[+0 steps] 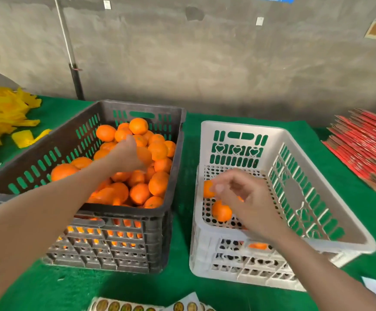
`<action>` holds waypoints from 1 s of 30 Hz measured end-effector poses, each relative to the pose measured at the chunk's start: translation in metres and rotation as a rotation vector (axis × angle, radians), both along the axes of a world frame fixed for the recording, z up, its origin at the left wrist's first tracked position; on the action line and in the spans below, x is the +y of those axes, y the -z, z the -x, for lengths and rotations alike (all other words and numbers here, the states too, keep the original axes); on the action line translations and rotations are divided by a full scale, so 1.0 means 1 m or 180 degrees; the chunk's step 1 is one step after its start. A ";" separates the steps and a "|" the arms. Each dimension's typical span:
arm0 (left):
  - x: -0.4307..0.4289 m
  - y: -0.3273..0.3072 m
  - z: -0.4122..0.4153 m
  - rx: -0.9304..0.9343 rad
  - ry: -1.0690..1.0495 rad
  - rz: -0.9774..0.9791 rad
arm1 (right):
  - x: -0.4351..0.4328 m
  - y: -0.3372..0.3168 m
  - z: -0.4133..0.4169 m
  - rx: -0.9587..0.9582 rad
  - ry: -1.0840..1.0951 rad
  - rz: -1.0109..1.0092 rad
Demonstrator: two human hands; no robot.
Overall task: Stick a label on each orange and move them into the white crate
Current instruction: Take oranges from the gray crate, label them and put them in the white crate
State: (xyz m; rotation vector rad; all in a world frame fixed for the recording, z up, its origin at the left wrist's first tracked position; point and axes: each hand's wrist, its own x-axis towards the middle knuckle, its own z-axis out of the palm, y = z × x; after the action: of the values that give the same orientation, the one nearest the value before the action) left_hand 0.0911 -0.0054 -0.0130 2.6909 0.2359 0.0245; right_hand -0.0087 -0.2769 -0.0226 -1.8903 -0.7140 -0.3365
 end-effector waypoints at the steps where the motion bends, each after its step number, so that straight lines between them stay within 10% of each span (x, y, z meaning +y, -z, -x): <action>1: 0.003 -0.005 0.003 -0.0166 -0.0221 0.0527 | 0.004 0.011 0.018 0.0122 -0.0308 0.0135; 6: 0.001 -0.044 0.061 -0.1017 0.0140 0.3448 | 0.020 0.110 0.050 0.1430 -0.1007 0.2235; 12: -0.022 -0.054 0.166 -0.0856 0.1019 0.4112 | 0.033 0.176 0.048 0.1602 -0.1031 0.3484; 30: -0.056 0.121 0.220 0.1636 0.0958 0.3352 | -0.017 0.121 0.088 0.2087 -0.0565 0.1316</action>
State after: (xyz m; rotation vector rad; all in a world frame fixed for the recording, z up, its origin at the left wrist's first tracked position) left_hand -0.1286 -0.0614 -0.1344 1.6086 -0.0233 -0.6852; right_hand -0.0964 -0.2940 -0.1437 -2.1243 -0.5122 0.5674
